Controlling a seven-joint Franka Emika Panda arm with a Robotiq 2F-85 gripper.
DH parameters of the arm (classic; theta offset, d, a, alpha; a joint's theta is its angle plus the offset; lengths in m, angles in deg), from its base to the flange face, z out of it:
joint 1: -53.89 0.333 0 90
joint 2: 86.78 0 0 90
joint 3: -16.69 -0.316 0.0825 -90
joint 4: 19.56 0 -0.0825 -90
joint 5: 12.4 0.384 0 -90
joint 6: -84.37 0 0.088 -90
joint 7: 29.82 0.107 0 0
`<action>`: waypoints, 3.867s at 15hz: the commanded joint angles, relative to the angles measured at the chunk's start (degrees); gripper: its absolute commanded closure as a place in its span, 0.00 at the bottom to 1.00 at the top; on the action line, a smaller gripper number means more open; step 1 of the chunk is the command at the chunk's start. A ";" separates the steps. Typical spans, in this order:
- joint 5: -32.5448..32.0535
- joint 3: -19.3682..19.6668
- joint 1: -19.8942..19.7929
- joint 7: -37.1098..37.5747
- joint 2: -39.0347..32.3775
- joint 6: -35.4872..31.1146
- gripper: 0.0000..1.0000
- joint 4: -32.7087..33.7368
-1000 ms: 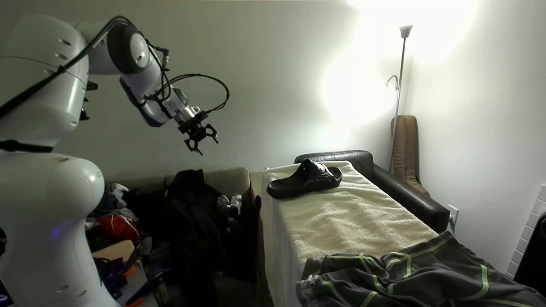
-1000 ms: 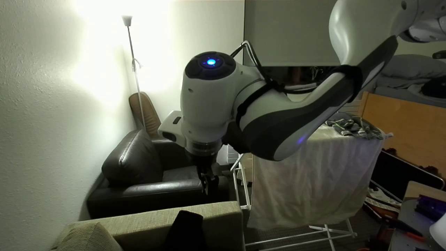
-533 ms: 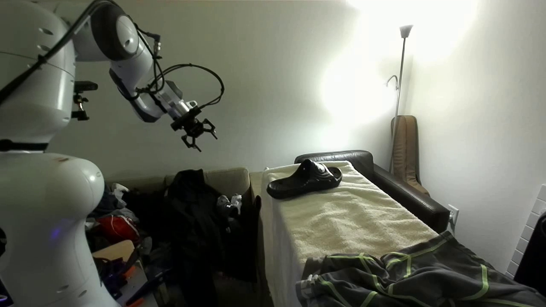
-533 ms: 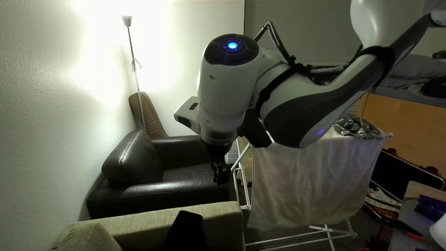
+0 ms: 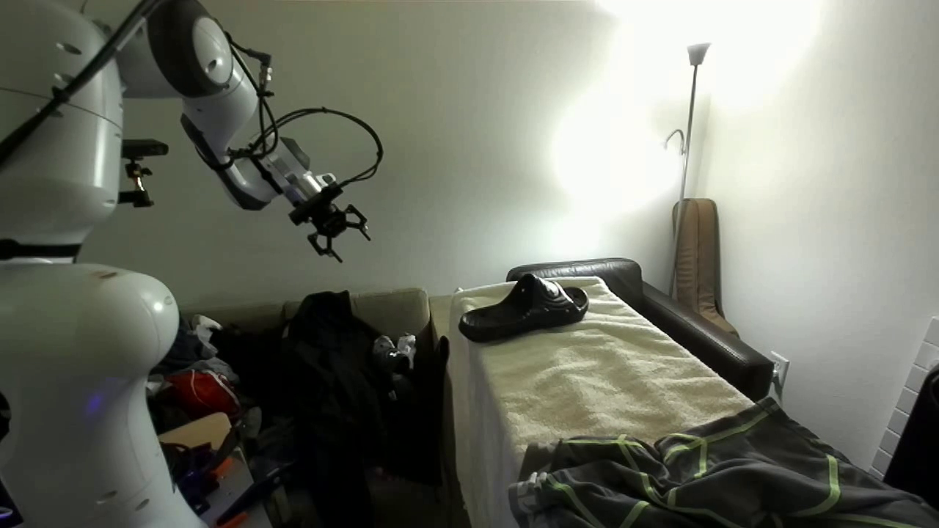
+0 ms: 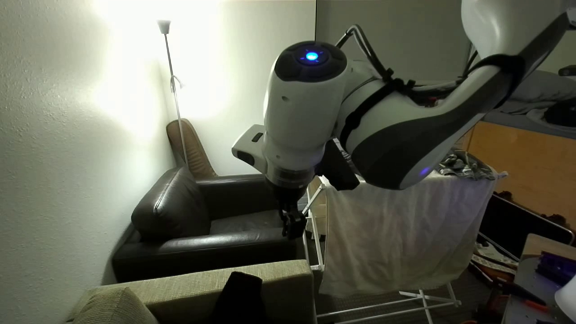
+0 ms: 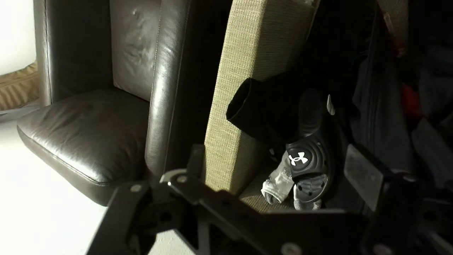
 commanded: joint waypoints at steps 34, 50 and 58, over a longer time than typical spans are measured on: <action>-0.34 -7.49 -5.26 33.26 17.92 0.13 0.00 -29.56; -4.39 -11.18 -17.62 47.79 29.52 -19.64 0.00 -47.37; -9.40 -12.12 -20.76 58.58 31.40 -23.98 0.00 -51.03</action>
